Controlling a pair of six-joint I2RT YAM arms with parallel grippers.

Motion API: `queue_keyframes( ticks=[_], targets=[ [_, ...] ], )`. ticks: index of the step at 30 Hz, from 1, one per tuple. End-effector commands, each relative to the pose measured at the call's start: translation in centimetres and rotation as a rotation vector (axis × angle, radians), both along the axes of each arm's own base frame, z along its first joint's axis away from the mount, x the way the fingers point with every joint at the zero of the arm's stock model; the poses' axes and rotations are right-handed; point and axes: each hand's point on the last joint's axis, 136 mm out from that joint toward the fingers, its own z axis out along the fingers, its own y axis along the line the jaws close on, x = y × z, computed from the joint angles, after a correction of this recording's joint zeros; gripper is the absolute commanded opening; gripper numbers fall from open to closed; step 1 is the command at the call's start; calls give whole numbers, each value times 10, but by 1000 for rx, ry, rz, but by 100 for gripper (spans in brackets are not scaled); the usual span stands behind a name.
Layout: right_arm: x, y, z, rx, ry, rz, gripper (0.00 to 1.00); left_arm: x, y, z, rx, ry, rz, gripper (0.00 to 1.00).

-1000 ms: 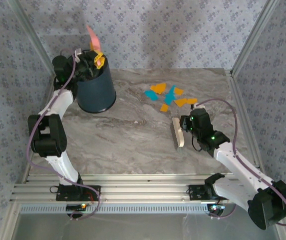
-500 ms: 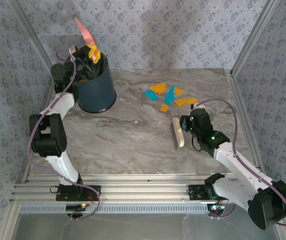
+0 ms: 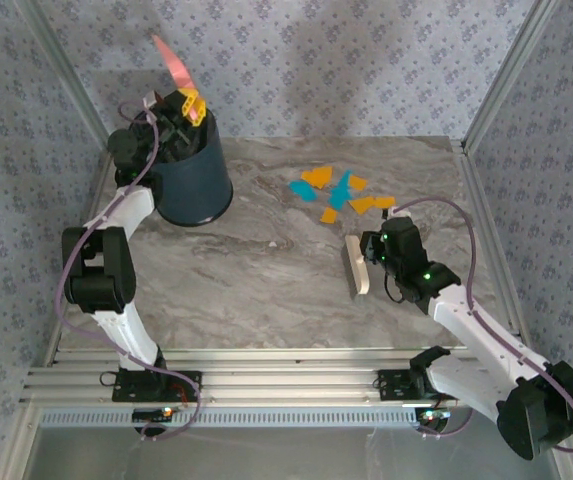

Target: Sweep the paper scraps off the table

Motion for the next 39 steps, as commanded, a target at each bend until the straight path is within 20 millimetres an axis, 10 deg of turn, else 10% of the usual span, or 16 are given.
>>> queue_keyframes(
  ticks=[1, 22, 39],
  targets=[
    [-7, -4, -3, -17, 19, -6, 0, -16, -9, 6, 94, -21, -35, 0],
    [-10, -3, 3, 30, -21, 5, 0, -120, -44, -72, 1282, -101, -245, 0],
    [-11, -7, 3, 76, -10, 0, 0, -192, -59, -191, 1960, -131, -623, 0]
  ],
)
